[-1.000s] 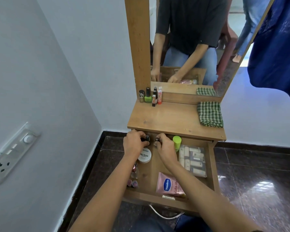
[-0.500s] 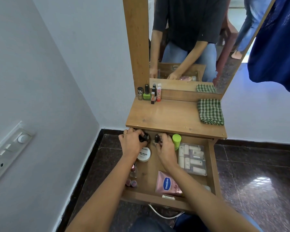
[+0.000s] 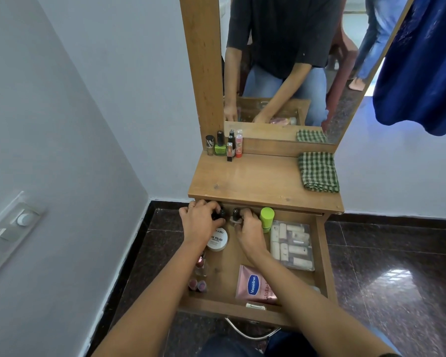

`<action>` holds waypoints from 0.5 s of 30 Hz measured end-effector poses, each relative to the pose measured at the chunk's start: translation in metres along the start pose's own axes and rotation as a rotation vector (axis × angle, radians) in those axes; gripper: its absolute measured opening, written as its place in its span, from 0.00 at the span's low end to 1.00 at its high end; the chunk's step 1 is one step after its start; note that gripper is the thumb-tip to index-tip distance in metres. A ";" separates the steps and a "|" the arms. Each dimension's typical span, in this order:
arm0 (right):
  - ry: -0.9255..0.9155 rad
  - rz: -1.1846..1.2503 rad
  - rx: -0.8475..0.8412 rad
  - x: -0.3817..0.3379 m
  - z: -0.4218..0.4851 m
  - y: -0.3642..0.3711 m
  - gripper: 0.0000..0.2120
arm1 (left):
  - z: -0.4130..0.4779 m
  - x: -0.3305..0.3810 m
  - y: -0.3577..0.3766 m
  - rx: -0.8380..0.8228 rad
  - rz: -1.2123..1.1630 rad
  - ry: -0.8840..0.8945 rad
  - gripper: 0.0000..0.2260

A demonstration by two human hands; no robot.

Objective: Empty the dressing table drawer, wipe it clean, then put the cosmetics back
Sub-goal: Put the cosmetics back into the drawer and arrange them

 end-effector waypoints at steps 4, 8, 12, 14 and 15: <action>0.048 0.016 -0.005 0.003 -0.005 -0.002 0.14 | 0.001 0.000 -0.002 -0.011 -0.066 0.016 0.10; 0.145 -0.096 -0.077 0.006 -0.015 -0.002 0.10 | 0.002 -0.002 -0.004 -0.011 -0.145 0.006 0.10; 0.171 -0.023 -0.220 0.001 -0.024 0.005 0.08 | 0.002 -0.002 -0.004 -0.010 -0.210 -0.005 0.10; 0.176 0.071 -0.263 -0.004 -0.025 0.009 0.10 | 0.002 -0.002 -0.005 -0.010 -0.222 -0.005 0.10; 0.183 0.094 -0.273 -0.005 -0.025 0.011 0.11 | 0.002 -0.003 -0.005 -0.011 -0.224 -0.003 0.09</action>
Point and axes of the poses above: each hand's wrist, its own z-axis towards the middle knuckle, its own y-axis out of the palm, x = y × z, the point moved 3 cm from there along z, towards the middle knuckle, and after that the axes turned 10 degrees about x, right-handed, at the moved point
